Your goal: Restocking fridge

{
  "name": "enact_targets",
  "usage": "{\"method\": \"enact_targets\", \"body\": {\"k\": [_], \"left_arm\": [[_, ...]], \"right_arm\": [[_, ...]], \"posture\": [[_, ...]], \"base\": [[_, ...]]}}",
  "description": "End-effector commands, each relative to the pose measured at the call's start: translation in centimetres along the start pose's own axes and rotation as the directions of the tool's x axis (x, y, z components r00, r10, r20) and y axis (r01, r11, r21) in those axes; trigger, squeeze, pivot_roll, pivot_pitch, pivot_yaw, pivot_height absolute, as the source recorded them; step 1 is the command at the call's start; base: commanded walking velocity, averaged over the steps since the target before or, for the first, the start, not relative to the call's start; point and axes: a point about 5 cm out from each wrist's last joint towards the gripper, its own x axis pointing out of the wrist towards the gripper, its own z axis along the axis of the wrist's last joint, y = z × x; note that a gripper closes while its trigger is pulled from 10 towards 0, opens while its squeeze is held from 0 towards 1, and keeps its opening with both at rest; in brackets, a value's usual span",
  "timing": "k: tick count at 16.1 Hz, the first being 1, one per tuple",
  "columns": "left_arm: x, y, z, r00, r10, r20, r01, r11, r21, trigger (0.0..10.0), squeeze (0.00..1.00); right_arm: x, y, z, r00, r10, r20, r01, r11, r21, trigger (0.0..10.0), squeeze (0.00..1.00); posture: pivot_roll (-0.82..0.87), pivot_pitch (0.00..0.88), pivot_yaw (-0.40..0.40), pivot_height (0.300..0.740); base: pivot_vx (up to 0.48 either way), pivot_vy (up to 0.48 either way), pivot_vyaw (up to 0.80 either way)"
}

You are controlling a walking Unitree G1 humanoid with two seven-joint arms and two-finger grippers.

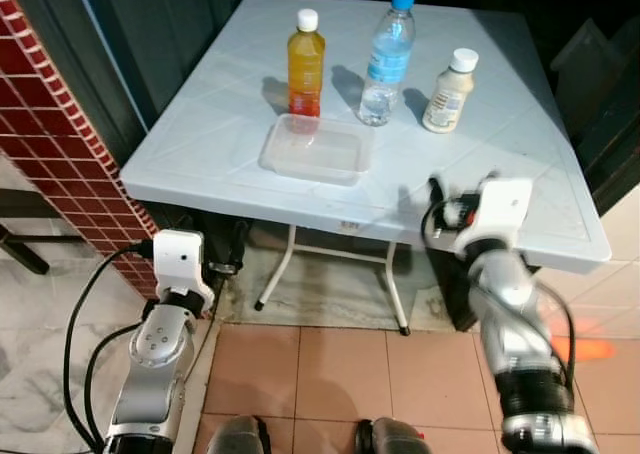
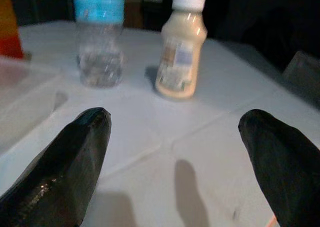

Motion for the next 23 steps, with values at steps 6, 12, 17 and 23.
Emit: {"method": "enact_targets", "body": {"k": [6, 12, 17, 23], "left_arm": [[-1.0, 1.3, 0.2, 0.999, 0.019, -0.026, -0.018, 0.999, 0.036, 10.0, 0.00], [-1.6, 1.8, 0.8, 1.000, 0.014, -0.026, -0.013, 0.998, 0.063, 10.0, 0.00], [-2.1, 1.9, 1.1, 0.999, 0.008, -0.035, -0.005, 0.997, 0.077, 10.0, 0.00], [-1.9, 2.0, 1.4, 0.999, 0.004, -0.038, -0.001, 0.996, 0.084, 10.0, 0.00]], "right_arm": [[2.5, 1.3, 1.3, 0.998, 0.025, 0.055, -0.029, 0.996, 0.079, 10.0, 0.00], [5.4, 2.7, 3.2, 0.992, 0.071, 0.107, -0.087, 0.984, 0.155, 10.0, 0.00], [7.7, 4.6, 4.3, 0.988, 0.128, 0.090, -0.149, 0.946, 0.288, 10.0, 0.00], [7.9, 5.0, 3.4, 0.994, 0.094, 0.047, -0.105, 0.934, 0.343, 10.0, 0.00]], "posture": [[0.08, 0.130, 0.061, 0.740], [0.13, 0.135, 0.074, 0.740], [0.17, 0.135, 0.083, 0.740], [0.16, 0.129, 0.083, 0.740]], "base": [[0.000, 0.000, 0.00], [0.000, 0.000, 0.00], [0.000, 0.000, 0.00], [0.000, 0.000, 0.00]]}}
